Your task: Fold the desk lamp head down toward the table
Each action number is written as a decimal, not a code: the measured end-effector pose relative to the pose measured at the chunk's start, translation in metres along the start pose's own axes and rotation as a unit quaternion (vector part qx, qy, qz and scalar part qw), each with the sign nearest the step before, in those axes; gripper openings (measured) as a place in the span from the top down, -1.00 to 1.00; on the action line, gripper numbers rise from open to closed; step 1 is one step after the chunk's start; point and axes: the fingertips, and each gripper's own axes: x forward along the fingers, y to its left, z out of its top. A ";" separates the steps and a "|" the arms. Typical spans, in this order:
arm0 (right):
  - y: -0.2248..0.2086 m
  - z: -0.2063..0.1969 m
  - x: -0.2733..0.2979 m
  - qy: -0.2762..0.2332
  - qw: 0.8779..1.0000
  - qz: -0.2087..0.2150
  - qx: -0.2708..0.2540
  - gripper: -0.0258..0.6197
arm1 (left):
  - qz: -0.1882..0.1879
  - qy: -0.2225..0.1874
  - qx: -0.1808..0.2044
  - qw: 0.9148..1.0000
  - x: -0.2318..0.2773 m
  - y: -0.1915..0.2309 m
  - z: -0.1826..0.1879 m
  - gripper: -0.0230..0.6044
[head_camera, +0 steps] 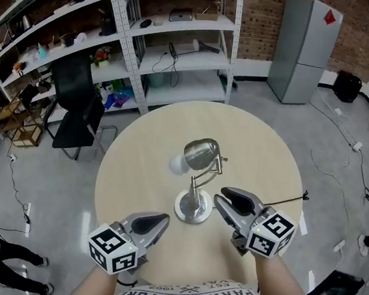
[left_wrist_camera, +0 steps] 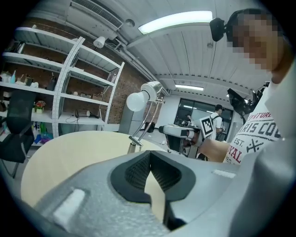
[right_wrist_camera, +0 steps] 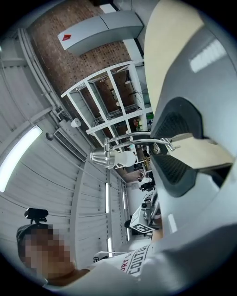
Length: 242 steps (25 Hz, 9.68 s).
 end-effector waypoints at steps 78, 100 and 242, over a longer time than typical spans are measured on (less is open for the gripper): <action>0.017 -0.016 -0.033 -0.028 0.998 -0.043 0.047 0.54 | -0.112 0.064 0.241 0.962 0.067 -0.020 0.178 0.08; 0.013 -0.028 0.010 0.018 0.999 -0.044 0.019 0.54 | -0.114 0.040 0.220 0.968 0.067 -0.022 0.194 0.08; -0.041 -0.104 0.079 0.072 0.979 -0.180 -0.055 0.55 | -0.097 0.024 0.052 0.994 -0.021 0.113 0.050 0.17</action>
